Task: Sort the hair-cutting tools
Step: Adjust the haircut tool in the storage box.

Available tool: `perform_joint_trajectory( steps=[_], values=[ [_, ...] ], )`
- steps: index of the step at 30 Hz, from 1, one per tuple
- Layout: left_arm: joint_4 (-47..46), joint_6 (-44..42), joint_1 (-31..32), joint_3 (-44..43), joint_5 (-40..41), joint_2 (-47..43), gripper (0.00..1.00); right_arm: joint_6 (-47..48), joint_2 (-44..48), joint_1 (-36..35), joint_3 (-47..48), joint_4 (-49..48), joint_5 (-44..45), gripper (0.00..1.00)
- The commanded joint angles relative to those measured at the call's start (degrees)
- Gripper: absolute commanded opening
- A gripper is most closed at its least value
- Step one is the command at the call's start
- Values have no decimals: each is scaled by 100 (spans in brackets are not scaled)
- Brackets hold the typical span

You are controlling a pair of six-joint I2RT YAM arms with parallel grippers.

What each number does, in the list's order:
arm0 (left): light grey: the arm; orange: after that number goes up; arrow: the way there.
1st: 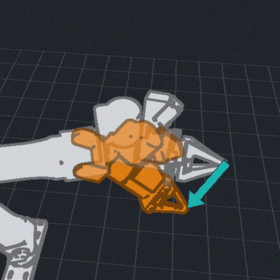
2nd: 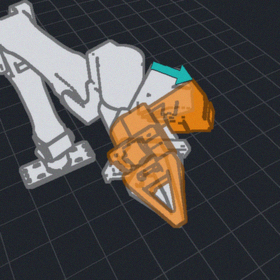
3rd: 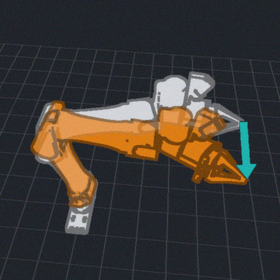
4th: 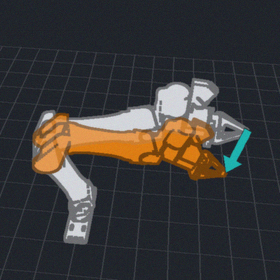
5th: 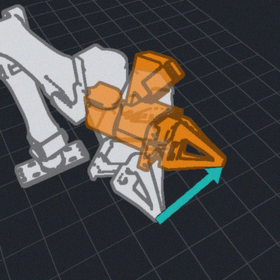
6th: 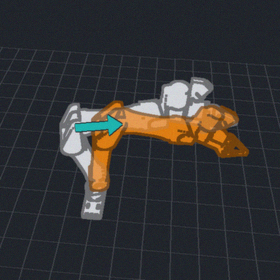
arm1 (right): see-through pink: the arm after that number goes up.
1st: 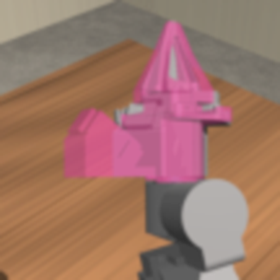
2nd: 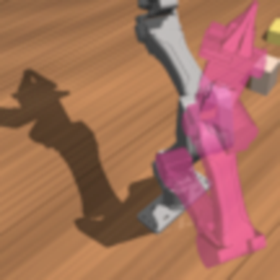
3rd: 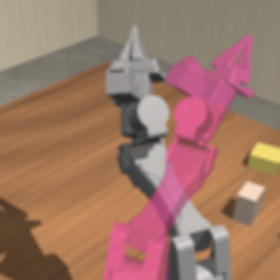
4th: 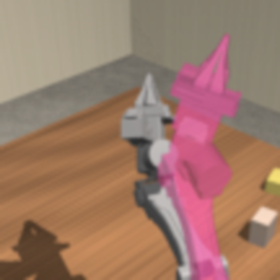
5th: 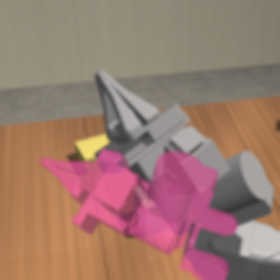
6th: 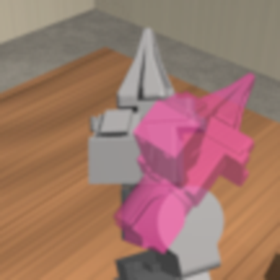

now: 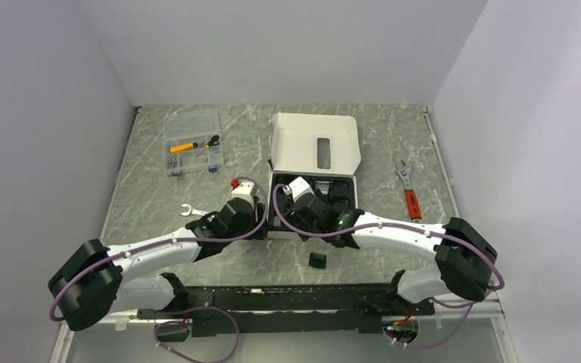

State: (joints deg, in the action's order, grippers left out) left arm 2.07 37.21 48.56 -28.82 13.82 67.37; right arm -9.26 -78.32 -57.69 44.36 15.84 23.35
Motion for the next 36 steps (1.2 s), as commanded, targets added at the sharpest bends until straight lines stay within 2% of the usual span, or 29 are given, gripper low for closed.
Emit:
perform_joint_trajectory(
  steps=[1,4,11,25,36],
  values=[
    [355,20,-13,102,94,-60,67,78,-264,8,54,2,-163,71],
    [343,36,-9,154,95,-114,67,10,-422,11,110,-8,-103,70],
    [333,39,-11,148,60,-82,66,-380,-902,70,543,425,829,67],
    [305,5,-5,136,33,-9,66,-656,-776,278,803,318,1572,57],
    [296,-8,-16,96,6,75,66,-694,-516,312,766,183,1851,55]
  ],
)
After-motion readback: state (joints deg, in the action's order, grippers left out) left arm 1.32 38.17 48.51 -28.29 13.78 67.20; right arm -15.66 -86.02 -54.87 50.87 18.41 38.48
